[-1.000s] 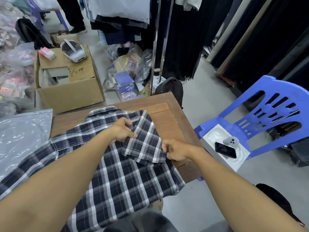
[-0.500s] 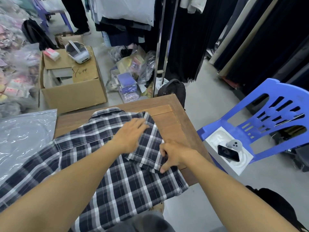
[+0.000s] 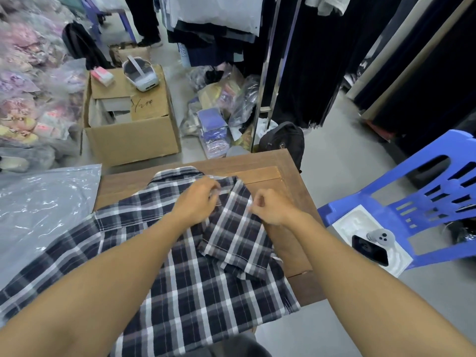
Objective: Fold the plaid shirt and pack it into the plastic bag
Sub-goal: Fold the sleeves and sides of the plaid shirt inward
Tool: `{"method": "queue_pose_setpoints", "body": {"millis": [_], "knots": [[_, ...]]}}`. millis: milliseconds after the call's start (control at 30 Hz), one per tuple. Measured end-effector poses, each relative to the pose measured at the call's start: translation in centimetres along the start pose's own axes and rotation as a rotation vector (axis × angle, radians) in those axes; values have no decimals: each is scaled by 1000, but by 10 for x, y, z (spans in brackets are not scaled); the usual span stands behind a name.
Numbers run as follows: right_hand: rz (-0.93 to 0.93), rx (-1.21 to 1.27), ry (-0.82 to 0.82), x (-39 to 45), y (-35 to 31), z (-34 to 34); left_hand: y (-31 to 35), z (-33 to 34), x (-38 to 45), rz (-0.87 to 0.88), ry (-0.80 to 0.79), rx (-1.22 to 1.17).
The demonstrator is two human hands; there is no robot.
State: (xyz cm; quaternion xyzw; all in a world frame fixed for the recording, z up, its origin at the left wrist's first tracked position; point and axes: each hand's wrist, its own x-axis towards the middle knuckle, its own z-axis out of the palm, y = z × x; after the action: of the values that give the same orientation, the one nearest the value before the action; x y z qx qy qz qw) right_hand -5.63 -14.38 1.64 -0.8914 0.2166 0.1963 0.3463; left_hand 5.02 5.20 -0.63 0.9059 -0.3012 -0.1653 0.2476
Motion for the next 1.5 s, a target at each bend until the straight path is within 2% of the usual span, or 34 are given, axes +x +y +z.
{"method": "queue_pose_setpoints", "body": {"millis": [67, 167, 267, 367, 433, 533, 633, 800, 867, 967, 1033, 1133, 1233, 1300, 1400, 1500], "knots": [[-2, 87, 101, 19, -9, -4, -28, -20, -2, -156, 92, 72], [17, 172, 92, 44, -22, -4, -72, -48, -13, -376, 147, 234], [28, 205, 55, 61, -28, 4, -102, -69, -26, -501, 129, 371], [30, 138, 46, 72, -29, 8, -120, -76, -31, -552, 31, 417], [45, 118, 41, 77, -30, 4, -119, -76, -29, -568, 24, 371], [56, 106, 83, 86, -30, -10, -106, -77, -14, -559, 121, 303], [67, 112, 207, 96, -28, -31, -96, -82, 11, -529, 203, 241], [97, 38, 460, 121, -28, -73, -56, -92, 63, -470, 443, 117], [132, -7, 431, 132, -23, -81, -46, -86, 79, -481, 413, 146], [194, -63, 300, 143, -6, -73, -54, -64, 90, -522, 237, 156], [200, -97, 268, 144, 2, -64, -65, -50, 86, -508, 152, 90], [192, -197, 324, 139, -7, -57, -79, -50, 69, -453, 191, -51], [80, -262, 380, 132, -47, -48, -100, -69, 44, -482, 341, -100], [-71, -255, 336, 129, -89, -31, -119, -85, 21, -552, 403, -85], [-307, -233, 162, 128, -152, 13, -152, -105, -20, -697, 397, 11], [-458, -240, -12, 124, -199, 60, -182, -116, -66, -848, 333, 12]]}}
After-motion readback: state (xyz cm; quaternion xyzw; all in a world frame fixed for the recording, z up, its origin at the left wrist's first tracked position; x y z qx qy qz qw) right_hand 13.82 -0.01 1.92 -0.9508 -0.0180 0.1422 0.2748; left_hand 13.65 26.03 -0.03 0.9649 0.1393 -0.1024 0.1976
